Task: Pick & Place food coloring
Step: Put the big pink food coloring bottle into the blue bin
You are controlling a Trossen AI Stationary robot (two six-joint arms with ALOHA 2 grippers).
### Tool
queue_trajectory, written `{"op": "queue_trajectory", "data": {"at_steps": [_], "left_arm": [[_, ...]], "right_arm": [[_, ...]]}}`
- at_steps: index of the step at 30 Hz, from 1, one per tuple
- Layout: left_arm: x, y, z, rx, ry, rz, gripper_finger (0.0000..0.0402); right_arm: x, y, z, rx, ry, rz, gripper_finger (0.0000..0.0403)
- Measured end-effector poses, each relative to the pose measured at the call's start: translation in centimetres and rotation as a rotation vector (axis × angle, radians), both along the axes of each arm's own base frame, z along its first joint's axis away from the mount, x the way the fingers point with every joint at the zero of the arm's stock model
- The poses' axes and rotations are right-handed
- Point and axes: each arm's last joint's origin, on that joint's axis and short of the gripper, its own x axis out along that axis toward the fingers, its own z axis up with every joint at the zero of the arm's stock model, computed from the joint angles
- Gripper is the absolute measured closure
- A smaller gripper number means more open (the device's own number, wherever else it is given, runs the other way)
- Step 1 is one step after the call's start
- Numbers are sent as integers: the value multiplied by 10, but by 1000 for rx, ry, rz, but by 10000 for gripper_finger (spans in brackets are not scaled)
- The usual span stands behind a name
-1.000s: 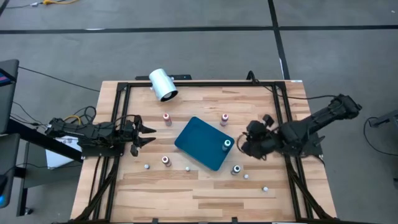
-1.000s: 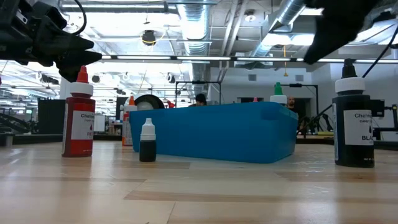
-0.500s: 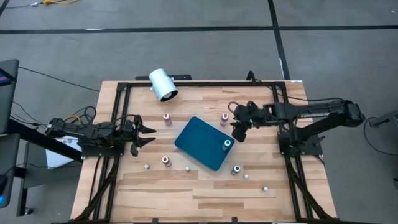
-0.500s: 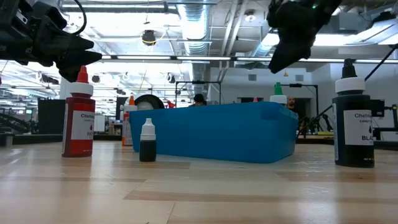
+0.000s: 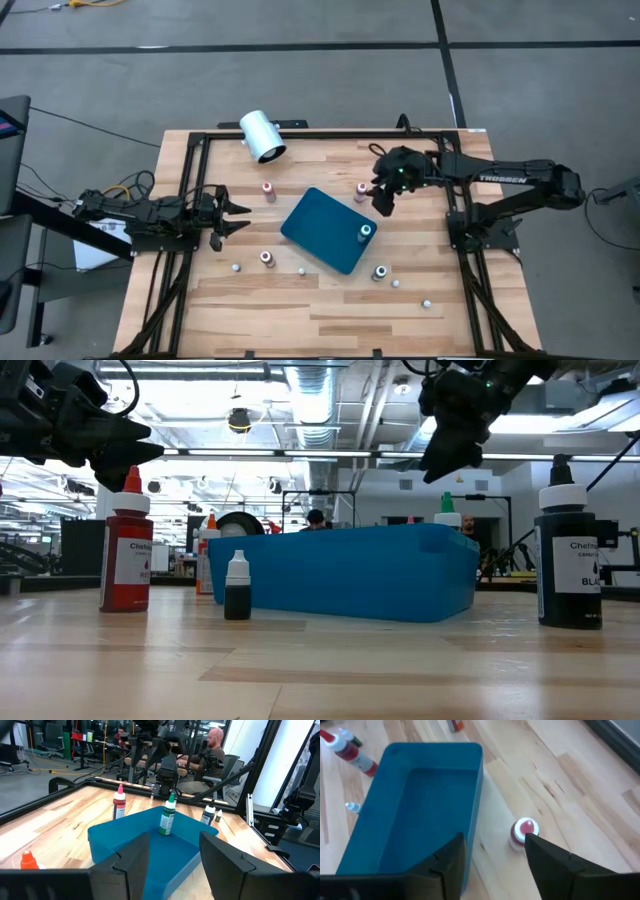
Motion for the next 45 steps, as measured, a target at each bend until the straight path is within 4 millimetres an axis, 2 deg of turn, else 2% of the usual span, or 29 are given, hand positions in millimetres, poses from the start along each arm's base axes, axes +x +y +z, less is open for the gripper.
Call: {"op": "queue_trajectory", "data": {"at_steps": [4, 7, 12, 15, 37, 45], "left_arm": [[0, 0, 0, 0, 1, 0, 236], [0, 0, 0, 0, 1, 1, 236], [0, 0, 0, 1, 2, 1, 236], [0, 0, 0, 1, 2, 2, 236], [0, 0, 0, 1, 2, 3, 236], [0, 0, 0, 0, 2, 3, 236]], "right_arm": [[8, -2, -9, 10, 26, 5, 180], [17, -4, -23, 16, 85, 13, 167], [33, -7, -42, 2, 141, 41, 163], [36, -11, -49, 6, 179, 28, 163], [27, -30, -53, 26, 241, -46, 163], [29, -34, -53, -31, 237, -38, 163]]}}
